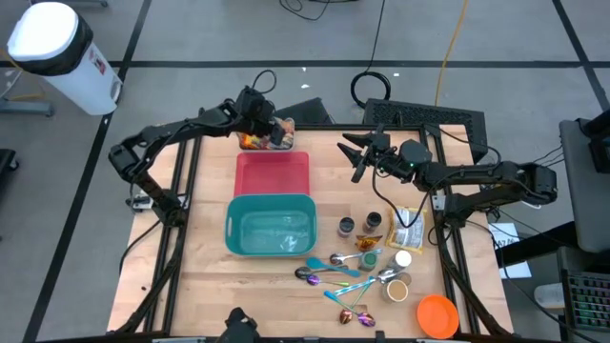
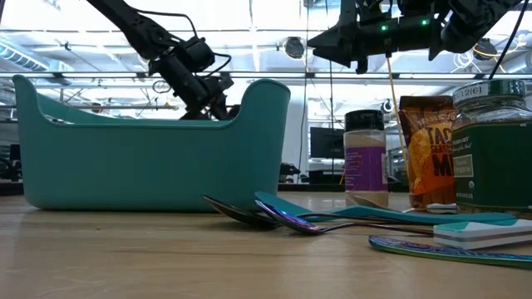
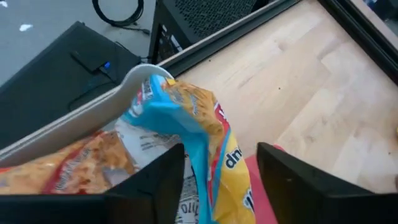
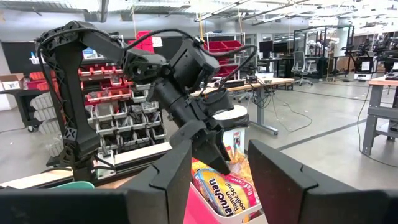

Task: Pick & Place Food Item
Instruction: Put the blue noodle pack into the gray bin, then put the yellow noodle pack into the gray bin

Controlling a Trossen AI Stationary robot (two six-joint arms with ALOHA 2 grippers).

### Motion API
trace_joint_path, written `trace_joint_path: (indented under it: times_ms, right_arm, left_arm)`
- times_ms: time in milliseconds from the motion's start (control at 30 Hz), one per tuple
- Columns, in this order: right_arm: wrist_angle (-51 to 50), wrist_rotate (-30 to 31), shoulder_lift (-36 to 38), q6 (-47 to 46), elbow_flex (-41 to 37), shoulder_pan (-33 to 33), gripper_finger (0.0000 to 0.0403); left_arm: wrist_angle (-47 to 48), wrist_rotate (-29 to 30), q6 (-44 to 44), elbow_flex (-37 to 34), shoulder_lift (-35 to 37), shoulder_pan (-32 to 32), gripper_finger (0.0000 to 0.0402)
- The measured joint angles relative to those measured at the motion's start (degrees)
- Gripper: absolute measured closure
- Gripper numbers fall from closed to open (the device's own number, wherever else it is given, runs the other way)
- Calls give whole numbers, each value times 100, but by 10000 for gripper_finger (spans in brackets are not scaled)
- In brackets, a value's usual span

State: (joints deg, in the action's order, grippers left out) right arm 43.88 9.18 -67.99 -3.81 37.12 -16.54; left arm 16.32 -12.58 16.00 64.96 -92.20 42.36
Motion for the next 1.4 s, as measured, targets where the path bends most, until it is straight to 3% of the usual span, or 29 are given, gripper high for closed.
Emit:
trace_joint_path:
  times_ms: [167, 333, 567, 667, 767, 867, 1000, 1100, 1233, 1400]
  right_arm:
    - [-114, -16, 60, 0, 0, 3, 250]
    - [-1129, -21, 583, -4, 2, 12, 250]
    - [-2973, -16, 1604, 17, 2, 447, 223]
    - [-3642, 286, 1992, -146, 2, 781, 202]
    - [-4805, 874, 2372, -819, 51, 1108, 184]
    - [-6608, 1180, 2594, -1971, 320, 1352, 178]
    - [-8628, 740, 2550, -3920, 492, 1562, 189]
    - [-9614, 323, 2377, -5053, 374, 1688, 202]
    - [-10011, -81, 2123, -6023, 9, 1741, 218]
    - [-9821, -679, 1883, -6533, -371, 1741, 229]
  left_arm:
    - [759, -271, -268, 513, 2, 189, 145]
    - [1103, -575, -770, 801, 189, 278, 128]
    - [-8, -593, -1433, 415, 1170, 133, 128]
    - [-752, -818, -1665, 16, 1722, 55, 128]
    - [-1208, -1204, -1743, -458, 2199, 32, 128]
    - [-1455, -1242, -1681, -903, 2561, 48, 128]
    - [-1572, -950, -1449, -1379, 2880, 98, 128]
    - [-1658, -706, -1249, -1609, 2898, 102, 128]
    - [-1673, -429, -1114, -1669, 2867, 102, 128]
    - [-1709, -382, -1099, -1678, 2764, 91, 128]
